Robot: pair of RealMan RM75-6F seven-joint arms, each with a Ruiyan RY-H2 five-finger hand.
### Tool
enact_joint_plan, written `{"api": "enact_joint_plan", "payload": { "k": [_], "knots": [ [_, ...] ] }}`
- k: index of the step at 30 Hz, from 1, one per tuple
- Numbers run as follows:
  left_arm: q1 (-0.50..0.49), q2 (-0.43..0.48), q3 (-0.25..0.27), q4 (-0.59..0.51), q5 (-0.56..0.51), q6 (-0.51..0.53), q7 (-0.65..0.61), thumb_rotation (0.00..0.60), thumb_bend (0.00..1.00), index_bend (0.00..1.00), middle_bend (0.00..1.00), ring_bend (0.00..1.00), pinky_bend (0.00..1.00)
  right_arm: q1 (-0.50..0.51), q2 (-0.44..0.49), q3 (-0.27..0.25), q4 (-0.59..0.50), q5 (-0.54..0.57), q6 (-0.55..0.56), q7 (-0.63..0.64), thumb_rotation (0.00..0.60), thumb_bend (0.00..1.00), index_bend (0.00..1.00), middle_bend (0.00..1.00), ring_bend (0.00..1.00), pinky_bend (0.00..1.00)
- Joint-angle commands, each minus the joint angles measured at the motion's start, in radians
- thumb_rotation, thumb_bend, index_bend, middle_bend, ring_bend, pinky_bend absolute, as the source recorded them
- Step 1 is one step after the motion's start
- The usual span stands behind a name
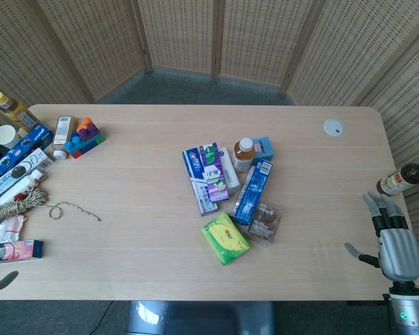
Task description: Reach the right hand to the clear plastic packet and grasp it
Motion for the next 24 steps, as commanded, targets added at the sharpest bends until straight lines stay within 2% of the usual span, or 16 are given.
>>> {"api": "enact_joint_plan", "payload": {
  "k": [1, 10, 15, 20, 24],
  "knots": [
    [0.001, 0.000, 0.000, 0.000, 0.000, 0.001, -0.001, 0.600, 0.13, 0.09, 0.00, 0.00, 0.00, 0.000, 0.000, -0.001, 0.001, -0.001, -0.002, 0.003, 0.600, 0.00, 0.00, 0.00, 0.00, 0.00],
    [0.002, 0.004, -0.004, 0.002, -0.008, 0.009, -0.016, 0.600, 0.13, 0.09, 0.00, 0.00, 0.00, 0.003, 0.006, -0.004, -0.006, 0.005, -0.026, 0.050, 0.600, 0.00, 0.00, 0.00, 0.00, 0.00],
    [-0.004, 0.006, -0.010, 0.003, -0.026, -0.001, -0.026, 0.600, 0.13, 0.09, 0.00, 0.00, 0.00, 0.023, -0.011, -0.020, 0.010, -0.039, -0.046, 0.058, 0.600, 0.00, 0.00, 0.00, 0.00, 0.00],
    [-0.009, 0.006, -0.018, 0.004, -0.046, -0.010, -0.027, 0.600, 0.13, 0.09, 0.00, 0.00, 0.00, 0.071, -0.027, -0.042, 0.041, -0.058, -0.138, 0.119, 0.600, 0.00, 0.00, 0.00, 0.00, 0.00],
    [-0.012, 0.003, -0.020, 0.000, -0.053, -0.019, -0.016, 0.600, 0.13, 0.09, 0.00, 0.00, 0.00, 0.116, -0.003, -0.051, 0.003, -0.051, -0.226, 0.152, 0.600, 0.00, 0.00, 0.00, 0.00, 0.00]
  ]
}}
